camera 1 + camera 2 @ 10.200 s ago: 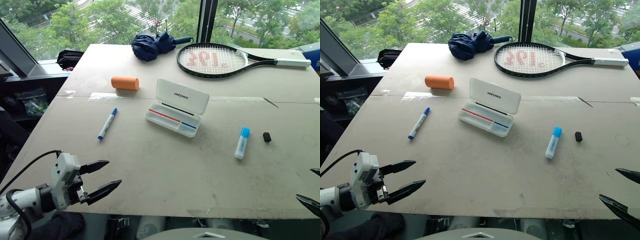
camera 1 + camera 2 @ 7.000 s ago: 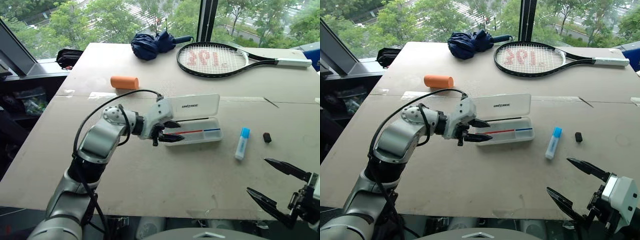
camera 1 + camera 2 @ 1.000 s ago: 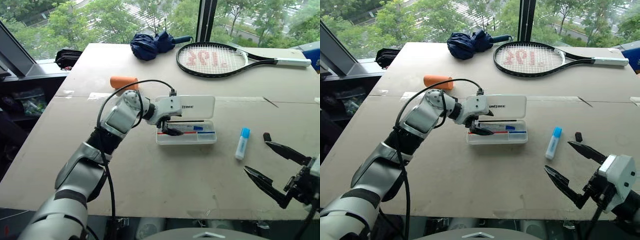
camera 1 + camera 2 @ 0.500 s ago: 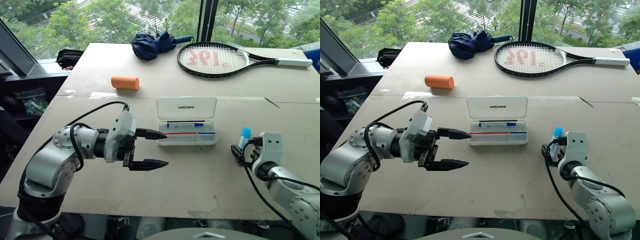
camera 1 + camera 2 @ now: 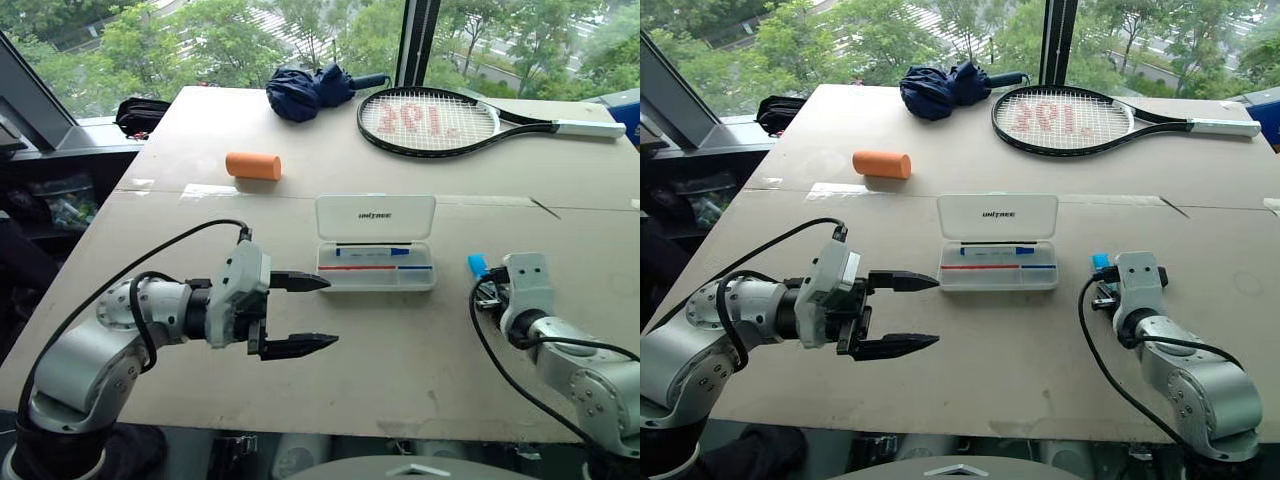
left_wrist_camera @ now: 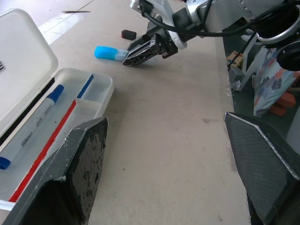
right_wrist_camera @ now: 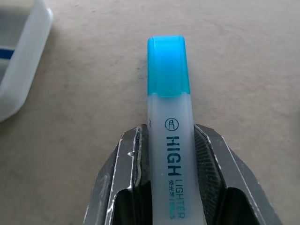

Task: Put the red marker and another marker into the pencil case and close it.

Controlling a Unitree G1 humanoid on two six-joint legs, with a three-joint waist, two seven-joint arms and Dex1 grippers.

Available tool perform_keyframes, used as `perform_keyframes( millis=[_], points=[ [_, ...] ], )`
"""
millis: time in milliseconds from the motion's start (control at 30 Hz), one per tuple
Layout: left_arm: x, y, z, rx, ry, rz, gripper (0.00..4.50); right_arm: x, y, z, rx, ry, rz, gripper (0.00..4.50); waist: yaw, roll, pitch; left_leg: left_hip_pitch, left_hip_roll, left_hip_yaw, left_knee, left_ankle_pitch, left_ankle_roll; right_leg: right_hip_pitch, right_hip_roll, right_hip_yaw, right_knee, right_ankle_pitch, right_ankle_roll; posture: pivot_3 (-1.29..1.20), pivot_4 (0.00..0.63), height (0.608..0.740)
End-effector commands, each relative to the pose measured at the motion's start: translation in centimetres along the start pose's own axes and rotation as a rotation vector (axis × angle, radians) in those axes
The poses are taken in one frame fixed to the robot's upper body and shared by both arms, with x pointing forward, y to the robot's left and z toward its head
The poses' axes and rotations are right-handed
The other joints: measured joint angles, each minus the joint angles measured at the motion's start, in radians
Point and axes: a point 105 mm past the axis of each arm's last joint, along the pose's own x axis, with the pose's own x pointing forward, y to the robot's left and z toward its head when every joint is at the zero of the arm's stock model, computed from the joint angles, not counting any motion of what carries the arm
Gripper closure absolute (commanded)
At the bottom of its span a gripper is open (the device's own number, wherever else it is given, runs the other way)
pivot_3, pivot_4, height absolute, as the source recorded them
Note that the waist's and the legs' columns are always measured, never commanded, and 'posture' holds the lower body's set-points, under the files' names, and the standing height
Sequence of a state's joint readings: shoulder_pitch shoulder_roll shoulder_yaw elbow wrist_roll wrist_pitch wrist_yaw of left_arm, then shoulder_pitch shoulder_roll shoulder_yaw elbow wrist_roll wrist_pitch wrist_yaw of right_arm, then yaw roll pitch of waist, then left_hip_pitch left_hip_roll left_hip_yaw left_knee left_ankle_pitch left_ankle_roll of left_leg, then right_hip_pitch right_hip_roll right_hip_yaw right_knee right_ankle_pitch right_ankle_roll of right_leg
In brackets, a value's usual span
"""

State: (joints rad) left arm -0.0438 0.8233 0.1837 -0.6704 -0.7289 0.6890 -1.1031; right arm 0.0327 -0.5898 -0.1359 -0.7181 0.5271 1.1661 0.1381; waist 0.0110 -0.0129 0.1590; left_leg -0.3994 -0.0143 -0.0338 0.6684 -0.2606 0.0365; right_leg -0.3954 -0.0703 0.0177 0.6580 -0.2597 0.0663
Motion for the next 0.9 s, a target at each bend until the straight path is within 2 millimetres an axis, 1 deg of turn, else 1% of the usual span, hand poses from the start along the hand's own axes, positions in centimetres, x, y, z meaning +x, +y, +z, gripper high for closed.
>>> perform_keyframes(
  millis=[33,100,167,200,267,333,433,467,500,600,733,900],
  points=[
    [-0.8,-0.5,0.7,0.019,-0.038,0.042,0.47,-2.0,2.3,4.2,-0.208,-0.172,0.368,3.84,-0.011,0.001,0.001,0.0,0.0,0.0,0.0,0.0,0.0,0.0,0.0,0.0,0.0,0.0,0.001,0.0,0.15,0.73],
    [-1.9,-0.6,-0.3,-0.007,-0.02,0.081,0.47,-2.4,3.1,5.9,-0.368,-0.208,0.526,3.84,-0.035,0.003,0.002,0.001,0.002,0.001,-0.001,0.0,0.0,0.0,0.002,0.0,0.0,0.001,0.002,0.0,0.15,0.73],
    [-2.9,-0.5,-1.1,-0.037,-0.018,0.127,0.47,-1.8,3.9,7.0,-0.467,-0.204,0.672,3.84,-0.044,0.003,0.003,0.002,0.006,0.001,-0.002,0.0,0.0,0.0,0.005,0.001,0.001,0.001,0.002,0.0,0.15,0.73],
    [-3.3,-0.5,-1.5,-0.049,-0.02,0.149,0.47,-1.4,4.5,7.6,-0.524,-0.202,0.733,3.84,-0.051,0.002,0.003,0.002,0.007,0.0,-0.002,0.0,0.0,0.0,0.006,0.0,0.001,0.001,0.002,0.0,0.15,0.73],
    [-4.1,-0.8,-2.2,-0.059,-0.008,0.194,0.47,0.0,6.2,8.7,-0.653,-0.193,0.862,3.84,-0.051,0.003,0.005,0.002,0.009,-0.001,-0.002,0.0,0.0,-0.001,0.008,-0.001,0.001,0.001,0.0,0.0,0.15,0.73],
    [-4.7,-1.2,-2.4,-0.06,0.002,0.225,0.47,1.3,8.0,9.9,-0.748,-0.202,0.946,3.84,-0.052,0.003,0.006,0.002,0.009,0.0,-0.002,0.0,0.0,-0.002,0.008,-0.001,0.001,0.001,-0.001,0.0,0.15,0.73],
    [-5.3,-1.6,-2.3,-0.057,0.007,0.265,0.47,3.4,10.7,11.1,-0.838,-0.214,1.004,3.84,-0.046,0.003,0.007,0.001,0.009,-0.001,-0.003,0.0,0.0,-0.003,0.007,-0.001,0.001,0.001,-0.001,0.0,0.15,0.73],
    [-5.4,-1.6,-2.3,-0.056,0.006,0.273,0.47,3.7,11.1,11.2,-0.855,-0.213,1.015,3.84,-0.038,0.003,0.007,0.0,0.009,-0.001,-0.003,0.0,0.0,-0.003,0.006,-0.001,0.001,0.001,-0.001,0.0,0.15,0.73],
    [-5.5,-1.8,-2.2,-0.056,0.009,0.279,0.47,4.1,11.7,11.3,-0.865,-0.213,1.025,3.84,-0.024,0.003,0.008,-0.001,0.008,-0.002,-0.003,0.0,-0.001,-0.003,0.001,-0.002,0.001,0.001,-0.001,0.0,0.15,0.73],
    [-5.5,-2.5,-1.9,-0.063,0.013,0.297,0.47,5.1,13.1,11.2,-0.9,-0.204,1.041,3.84,-0.02,0.003,0.008,-0.002,0.005,-0.002,-0.002,-0.001,-0.004,-0.003,-0.003,-0.002,-0.002,0.001,-0.001,0.0,0.15,0.73],
    [-5.5,-2.6,-1.7,-0.069,0.017,0.319,0.47,5.8,13.6,11.2,-0.908,-0.187,1.038,3.84,-0.022,0.003,0.008,-0.002,0.003,-0.002,-0.002,-0.002,-0.005,-0.003,-0.007,-0.001,-0.001,0.001,-0.001,0.0,0.15,0.73],
    [-5.7,-2.7,-1.8,-0.072,0.023,0.33,0.47,6.4,13.9,11.1,-0.892,-0.164,1.027,3.84,-0.025,0.003,0.008,-0.002,0.002,-0.003,-0.003,-0.002,-0.005,-0.006,-0.006,0.0,0.0,0.001,-0.001,0.0,0.15,0.73]
  ],
)
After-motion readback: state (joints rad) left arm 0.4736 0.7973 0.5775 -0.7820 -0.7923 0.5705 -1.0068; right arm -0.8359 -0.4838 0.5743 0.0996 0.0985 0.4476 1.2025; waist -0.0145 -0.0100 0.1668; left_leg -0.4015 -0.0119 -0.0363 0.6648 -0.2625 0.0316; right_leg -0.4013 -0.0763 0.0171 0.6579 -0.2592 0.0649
